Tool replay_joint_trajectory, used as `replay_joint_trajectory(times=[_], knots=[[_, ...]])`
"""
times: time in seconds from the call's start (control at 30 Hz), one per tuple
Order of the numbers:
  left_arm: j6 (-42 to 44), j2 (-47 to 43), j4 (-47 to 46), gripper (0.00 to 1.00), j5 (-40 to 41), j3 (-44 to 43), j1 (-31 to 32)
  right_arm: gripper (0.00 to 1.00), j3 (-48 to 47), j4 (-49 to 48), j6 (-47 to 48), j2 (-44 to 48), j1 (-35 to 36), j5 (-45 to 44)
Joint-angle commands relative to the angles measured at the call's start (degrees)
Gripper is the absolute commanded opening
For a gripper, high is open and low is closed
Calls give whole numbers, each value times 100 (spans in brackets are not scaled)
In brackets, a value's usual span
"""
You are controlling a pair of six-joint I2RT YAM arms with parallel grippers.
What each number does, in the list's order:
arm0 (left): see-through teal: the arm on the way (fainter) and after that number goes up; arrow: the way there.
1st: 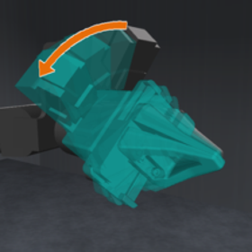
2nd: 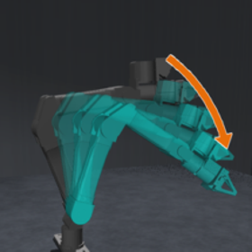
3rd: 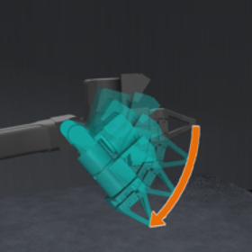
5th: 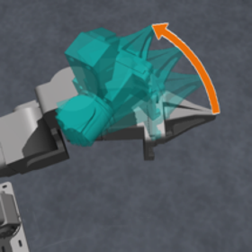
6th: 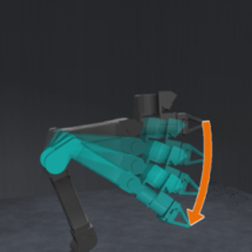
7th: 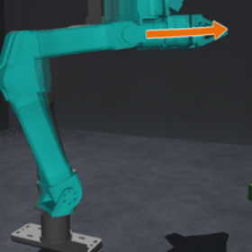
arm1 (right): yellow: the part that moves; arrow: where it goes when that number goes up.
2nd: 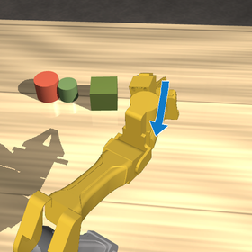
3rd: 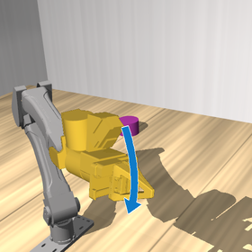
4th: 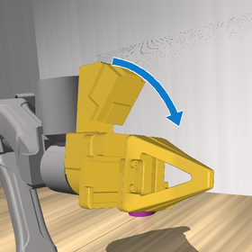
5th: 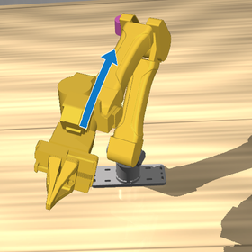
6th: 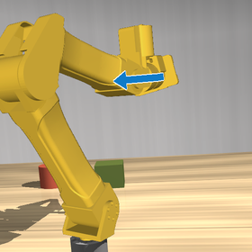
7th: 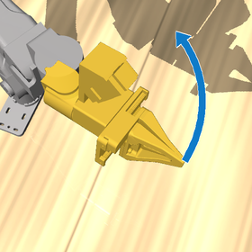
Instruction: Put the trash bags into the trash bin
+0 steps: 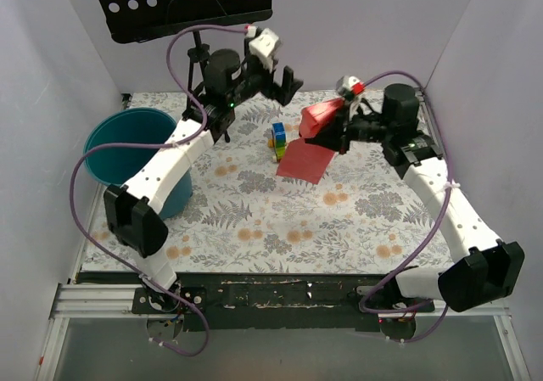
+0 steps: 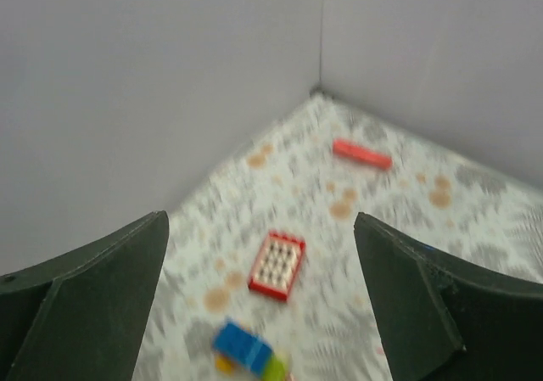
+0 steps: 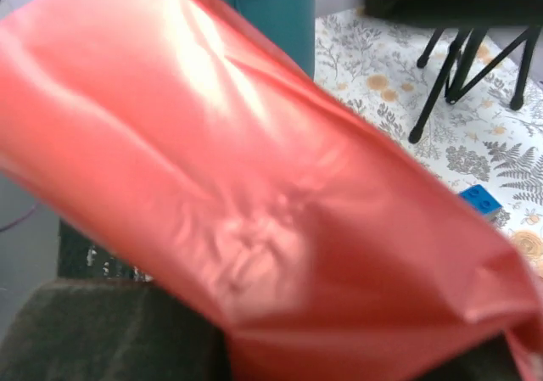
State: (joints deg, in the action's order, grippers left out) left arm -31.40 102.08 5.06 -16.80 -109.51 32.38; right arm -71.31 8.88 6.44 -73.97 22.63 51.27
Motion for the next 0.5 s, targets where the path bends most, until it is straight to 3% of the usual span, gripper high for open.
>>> replay_joint_trajectory(times=[0.0, 0.13, 0.23, 0.33, 0.47], knots=[[-517, -1732, -109, 94, -543, 1727, -127, 1, -436, -282, -1889, 33, -961, 1781], [-34, -2937, 590, 96, -474, 3004, -153, 1, -787, -676, -2969, -485, -1506, 2440], [108, -3378, 1128, 94, -1279, 3462, -179, 1, -1016, -1010, -3543, -802, -1735, 2021], [-664, -3371, 472, 90, -1449, 3875, -171, 1, -1244, -1197, -3816, -1022, -1824, 1590], [-1543, -2599, -284, 83, -1940, 3789, -101, 1, -1421, -1468, -4089, -1242, -1885, 1421]])
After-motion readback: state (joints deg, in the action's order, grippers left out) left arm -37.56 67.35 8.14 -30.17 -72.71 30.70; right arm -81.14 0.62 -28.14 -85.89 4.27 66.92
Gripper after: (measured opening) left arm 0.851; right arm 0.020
